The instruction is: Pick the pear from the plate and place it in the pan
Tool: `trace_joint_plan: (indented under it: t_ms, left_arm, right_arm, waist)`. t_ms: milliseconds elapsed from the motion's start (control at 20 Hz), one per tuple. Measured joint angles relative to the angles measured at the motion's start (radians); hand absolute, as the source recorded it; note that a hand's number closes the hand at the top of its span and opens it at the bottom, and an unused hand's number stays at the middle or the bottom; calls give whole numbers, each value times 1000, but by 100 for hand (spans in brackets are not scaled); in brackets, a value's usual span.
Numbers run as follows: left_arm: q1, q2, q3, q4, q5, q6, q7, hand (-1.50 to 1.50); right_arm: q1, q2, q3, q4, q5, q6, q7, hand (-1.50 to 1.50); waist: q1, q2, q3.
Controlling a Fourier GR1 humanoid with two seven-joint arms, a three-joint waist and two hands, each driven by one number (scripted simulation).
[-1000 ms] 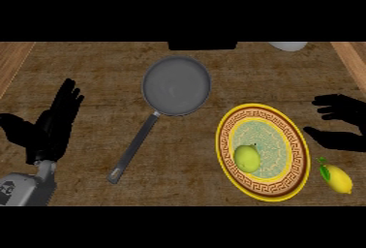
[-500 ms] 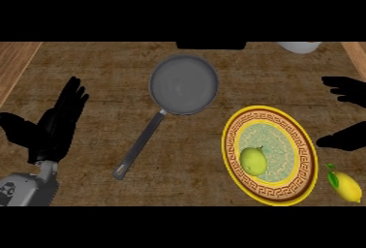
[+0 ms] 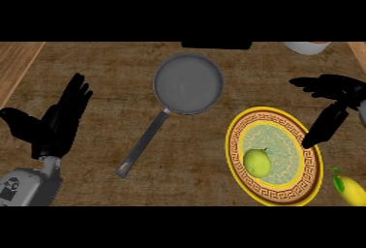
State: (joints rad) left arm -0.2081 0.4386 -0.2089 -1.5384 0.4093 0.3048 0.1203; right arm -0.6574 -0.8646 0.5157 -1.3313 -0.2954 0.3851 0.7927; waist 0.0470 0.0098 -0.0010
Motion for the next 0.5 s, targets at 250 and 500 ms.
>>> trace_joint_plan:
  t_ms: [250, 500]
  left_arm:
    - [-9, 0, 16, 1, 1, -5, 11, 0]
    - [-14, -24, 20, 22, -22, 7, 9, 0]
  right_arm:
    - [-48, 77, 63, 90, -78, 176, 67, -150]
    - [-101, 153, 98, 140, -127, 241, 101, -150]
  waist:
    - [-8, -2, 0]
    - [-25, -6, 0]
